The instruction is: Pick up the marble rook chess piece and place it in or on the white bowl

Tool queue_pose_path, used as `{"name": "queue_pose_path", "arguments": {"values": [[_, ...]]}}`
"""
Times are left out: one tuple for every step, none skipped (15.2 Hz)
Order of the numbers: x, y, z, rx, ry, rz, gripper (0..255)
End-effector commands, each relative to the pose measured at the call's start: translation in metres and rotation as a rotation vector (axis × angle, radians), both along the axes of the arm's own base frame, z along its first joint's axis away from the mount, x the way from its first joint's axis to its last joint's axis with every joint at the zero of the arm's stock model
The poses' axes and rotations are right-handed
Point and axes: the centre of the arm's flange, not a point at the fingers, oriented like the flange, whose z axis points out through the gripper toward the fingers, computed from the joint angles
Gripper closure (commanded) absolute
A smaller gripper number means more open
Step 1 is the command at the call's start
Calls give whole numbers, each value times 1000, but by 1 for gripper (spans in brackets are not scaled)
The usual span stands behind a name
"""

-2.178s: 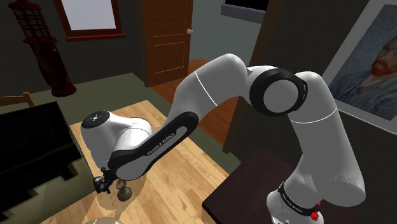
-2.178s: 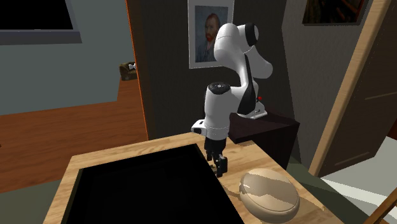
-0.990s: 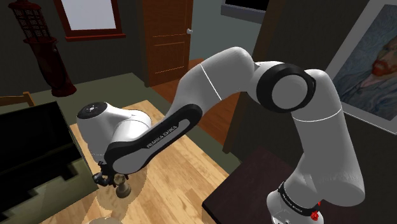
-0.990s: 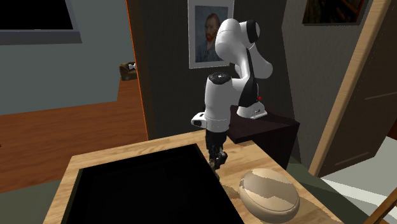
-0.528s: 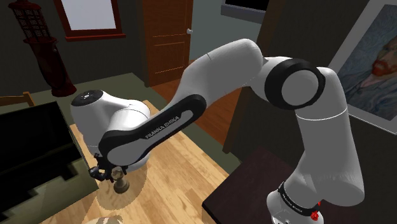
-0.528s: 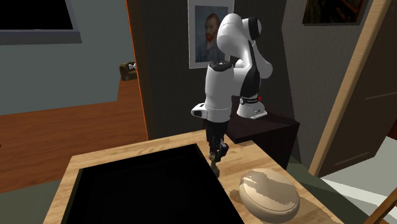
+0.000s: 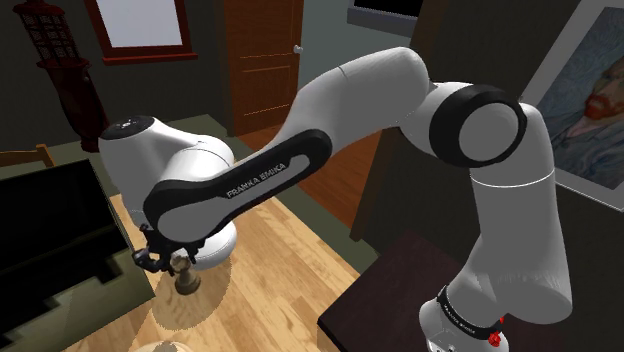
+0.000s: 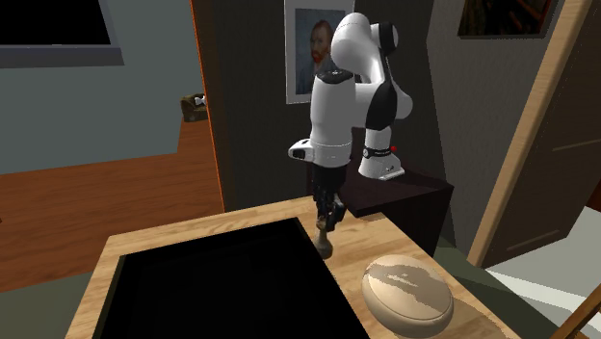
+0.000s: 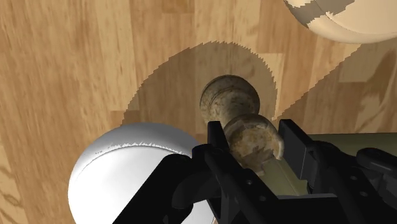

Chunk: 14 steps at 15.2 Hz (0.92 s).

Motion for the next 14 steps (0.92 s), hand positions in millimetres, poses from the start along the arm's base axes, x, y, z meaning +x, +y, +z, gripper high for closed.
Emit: {"name": "queue_pose_path", "arguments": {"values": [[0,-1,10,0,0,0,255],[0,-1,16,0,0,0,255],[0,-1,21,0,0,0,255],[0,-1,26,0,0,0,255],[0,-1,32,0,0,0,255],[0,-1,37,0,0,0,255],[0,-1,42,0,0,0,255],[0,-1,47,0,0,0,255],[0,-1,53,0,0,0,255],[0,-1,58,0,0,0,255],[0,-1,61,0,0,0,255],[10,-8,64,0,0,0,255],[21,-15,68,0,0,0,255],[31,-22,72,0,0,0,255]]}}
